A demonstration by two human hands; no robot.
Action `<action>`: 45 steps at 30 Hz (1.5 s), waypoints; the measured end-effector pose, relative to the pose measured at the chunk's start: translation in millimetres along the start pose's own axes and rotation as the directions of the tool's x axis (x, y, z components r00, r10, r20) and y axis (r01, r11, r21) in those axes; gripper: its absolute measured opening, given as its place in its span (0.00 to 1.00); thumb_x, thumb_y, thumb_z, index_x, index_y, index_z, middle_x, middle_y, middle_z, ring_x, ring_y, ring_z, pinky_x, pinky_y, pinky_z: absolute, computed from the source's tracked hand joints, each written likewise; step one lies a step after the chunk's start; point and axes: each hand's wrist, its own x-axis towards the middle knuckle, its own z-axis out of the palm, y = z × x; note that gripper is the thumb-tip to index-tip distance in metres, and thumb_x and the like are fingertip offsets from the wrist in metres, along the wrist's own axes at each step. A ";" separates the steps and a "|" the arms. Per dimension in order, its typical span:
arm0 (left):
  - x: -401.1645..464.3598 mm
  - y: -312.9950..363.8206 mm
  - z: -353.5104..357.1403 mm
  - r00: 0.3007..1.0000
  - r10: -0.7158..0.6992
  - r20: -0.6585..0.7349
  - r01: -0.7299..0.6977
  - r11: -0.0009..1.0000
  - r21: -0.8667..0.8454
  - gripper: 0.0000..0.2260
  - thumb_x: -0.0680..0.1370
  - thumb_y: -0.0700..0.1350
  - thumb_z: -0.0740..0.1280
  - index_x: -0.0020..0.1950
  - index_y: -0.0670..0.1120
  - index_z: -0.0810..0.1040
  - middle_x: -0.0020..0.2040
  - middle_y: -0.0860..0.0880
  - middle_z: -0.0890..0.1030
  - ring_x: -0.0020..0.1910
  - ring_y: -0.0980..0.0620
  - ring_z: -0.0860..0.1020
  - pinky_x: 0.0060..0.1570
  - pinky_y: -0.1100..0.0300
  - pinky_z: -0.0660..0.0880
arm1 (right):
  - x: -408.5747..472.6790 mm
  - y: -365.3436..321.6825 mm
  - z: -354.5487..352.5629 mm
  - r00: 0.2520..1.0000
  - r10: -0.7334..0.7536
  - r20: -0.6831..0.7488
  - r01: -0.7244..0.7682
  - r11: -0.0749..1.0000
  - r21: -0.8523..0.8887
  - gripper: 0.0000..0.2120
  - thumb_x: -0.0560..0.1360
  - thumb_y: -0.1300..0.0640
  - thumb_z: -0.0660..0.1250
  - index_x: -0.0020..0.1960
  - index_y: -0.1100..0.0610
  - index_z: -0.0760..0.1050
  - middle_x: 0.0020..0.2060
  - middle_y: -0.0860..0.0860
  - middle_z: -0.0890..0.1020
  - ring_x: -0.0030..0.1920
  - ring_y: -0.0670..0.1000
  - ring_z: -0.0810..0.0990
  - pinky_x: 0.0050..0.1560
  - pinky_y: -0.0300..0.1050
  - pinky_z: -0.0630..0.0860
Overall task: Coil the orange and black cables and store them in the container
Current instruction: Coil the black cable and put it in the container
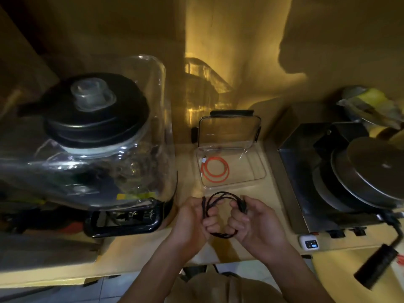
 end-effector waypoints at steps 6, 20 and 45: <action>-2.1 0.1 -9.8 0.999 0.054 0.006 -0.054 0.994 0.100 0.13 0.83 0.42 0.53 0.60 0.37 0.73 0.32 0.50 0.68 0.27 0.55 0.62 0.28 0.62 0.64 | 0.6 6.7 2.7 0.988 -0.111 -0.103 0.078 0.957 -0.280 0.20 0.82 0.51 0.55 0.53 0.64 0.79 0.27 0.50 0.67 0.28 0.49 0.66 0.40 0.48 0.68; 8.3 -16.8 0.1 0.962 0.270 0.051 -0.264 0.858 0.441 0.11 0.83 0.38 0.57 0.56 0.38 0.79 0.33 0.47 0.73 0.32 0.53 0.75 0.40 0.57 0.78 | 4.8 -13.4 -14.0 0.910 -0.407 -0.083 0.197 0.598 -0.777 0.18 0.83 0.61 0.54 0.48 0.76 0.71 0.29 0.57 0.72 0.27 0.50 0.72 0.40 0.52 0.74; 108.5 -52.8 61.9 0.715 0.575 -0.397 -0.181 0.701 0.690 0.03 0.77 0.39 0.69 0.44 0.43 0.76 0.38 0.45 0.83 0.37 0.49 0.78 0.39 0.52 0.77 | 65.6 -100.3 -89.9 0.940 -0.337 0.050 0.186 0.385 -0.904 0.16 0.81 0.65 0.54 0.58 0.56 0.78 0.41 0.53 0.80 0.36 0.51 0.79 0.43 0.63 0.82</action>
